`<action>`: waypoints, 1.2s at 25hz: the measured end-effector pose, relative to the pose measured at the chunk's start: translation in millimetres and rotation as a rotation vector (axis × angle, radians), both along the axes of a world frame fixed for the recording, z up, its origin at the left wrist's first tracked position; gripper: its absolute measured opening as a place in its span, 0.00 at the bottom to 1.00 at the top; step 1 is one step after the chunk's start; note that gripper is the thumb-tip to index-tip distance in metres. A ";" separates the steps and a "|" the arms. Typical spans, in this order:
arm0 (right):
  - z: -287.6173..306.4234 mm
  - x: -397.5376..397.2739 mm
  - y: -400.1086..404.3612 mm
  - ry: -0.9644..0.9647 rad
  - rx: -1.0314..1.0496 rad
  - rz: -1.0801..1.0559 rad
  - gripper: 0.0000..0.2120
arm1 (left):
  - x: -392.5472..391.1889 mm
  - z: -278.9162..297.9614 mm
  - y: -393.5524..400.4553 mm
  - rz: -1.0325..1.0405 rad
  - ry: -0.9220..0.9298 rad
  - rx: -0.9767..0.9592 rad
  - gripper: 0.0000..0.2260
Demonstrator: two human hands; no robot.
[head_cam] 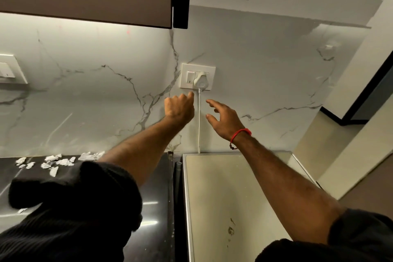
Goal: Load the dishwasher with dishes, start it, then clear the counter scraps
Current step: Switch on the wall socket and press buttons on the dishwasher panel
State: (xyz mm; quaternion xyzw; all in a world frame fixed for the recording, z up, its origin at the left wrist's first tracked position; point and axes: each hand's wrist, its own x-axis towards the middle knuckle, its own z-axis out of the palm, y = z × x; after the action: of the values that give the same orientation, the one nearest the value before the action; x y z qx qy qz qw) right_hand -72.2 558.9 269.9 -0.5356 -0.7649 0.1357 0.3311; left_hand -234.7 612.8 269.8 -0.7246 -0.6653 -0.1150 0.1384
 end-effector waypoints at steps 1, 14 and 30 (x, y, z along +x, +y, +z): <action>0.0 2.1 -4.0 0.009 0.005 0.004 0.25 | -1.8 -8.2 -7.9 0.001 -0.075 0.012 0.17; -47.9 27.6 -79.2 0.231 -0.026 0.012 0.21 | -3.1 -91.8 -134.5 -0.072 -0.457 0.138 0.26; -186.1 165.6 -271.6 0.268 -0.289 0.143 0.16 | 108.6 -253.1 -394.7 -0.067 -0.649 0.049 0.18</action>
State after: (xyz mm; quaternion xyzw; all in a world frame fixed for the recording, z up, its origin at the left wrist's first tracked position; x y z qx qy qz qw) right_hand 93.4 287.3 83.8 -0.4991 -0.7225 0.3374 0.3392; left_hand -126.1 218.1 16.8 -0.6681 -0.6476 -0.3602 -0.0673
